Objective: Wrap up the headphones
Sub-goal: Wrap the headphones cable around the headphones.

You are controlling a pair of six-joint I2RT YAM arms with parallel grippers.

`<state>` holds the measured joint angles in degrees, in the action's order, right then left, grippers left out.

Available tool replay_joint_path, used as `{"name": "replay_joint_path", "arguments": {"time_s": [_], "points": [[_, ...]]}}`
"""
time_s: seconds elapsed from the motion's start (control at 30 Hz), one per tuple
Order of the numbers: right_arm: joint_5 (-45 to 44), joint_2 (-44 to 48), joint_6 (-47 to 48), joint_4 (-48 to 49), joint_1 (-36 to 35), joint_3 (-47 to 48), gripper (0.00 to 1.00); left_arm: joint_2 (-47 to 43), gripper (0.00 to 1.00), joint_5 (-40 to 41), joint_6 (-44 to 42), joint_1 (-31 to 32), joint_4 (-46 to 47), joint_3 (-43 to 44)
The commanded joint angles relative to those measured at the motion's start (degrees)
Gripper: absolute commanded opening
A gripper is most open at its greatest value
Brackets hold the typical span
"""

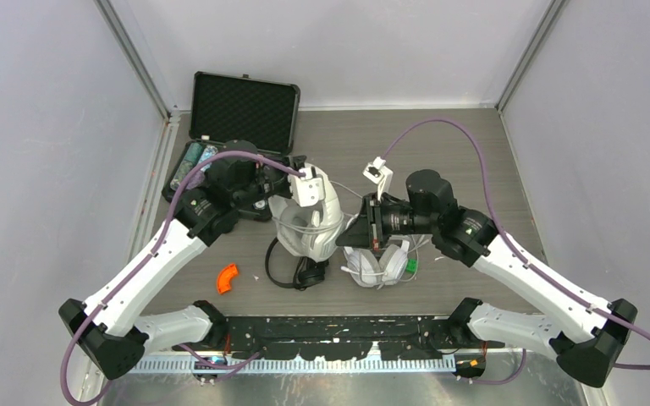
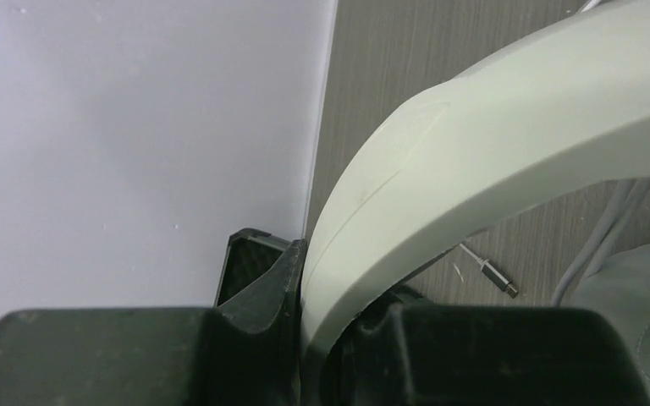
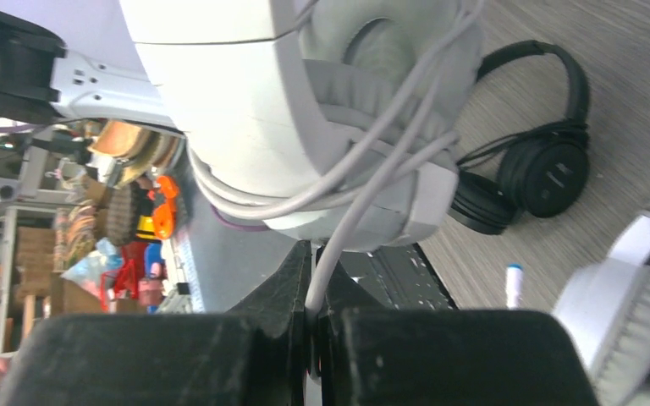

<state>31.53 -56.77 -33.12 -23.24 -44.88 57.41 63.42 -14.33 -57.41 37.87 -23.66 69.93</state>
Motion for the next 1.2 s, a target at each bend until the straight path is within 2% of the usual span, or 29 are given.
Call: {"name": "replay_joint_path", "arguments": {"time_s": [0.0,0.37,0.67,0.97,1.17], "points": [[6.84,-0.67,-6.08,14.22,0.21,0.02,0.08,0.38,0.00,9.98,1.77,-0.53,3.30,-0.56],[7.57,-6.99,-10.29,19.30,0.18,3.55,0.08,1.34,0.00,22.34,9.92,-0.41,5.21,0.38],[8.73,-11.02,-13.78,25.28,0.18,4.63,0.10,4.08,0.00,28.21,20.78,-0.32,-0.53,5.58],[5.51,-11.93,-12.33,26.47,0.28,5.02,0.13,7.64,0.00,31.58,29.43,-0.18,-6.14,11.52],[4.16,-13.10,-12.68,27.38,0.30,7.18,0.13,8.03,0.00,31.56,30.64,0.04,-5.66,11.45]]}}
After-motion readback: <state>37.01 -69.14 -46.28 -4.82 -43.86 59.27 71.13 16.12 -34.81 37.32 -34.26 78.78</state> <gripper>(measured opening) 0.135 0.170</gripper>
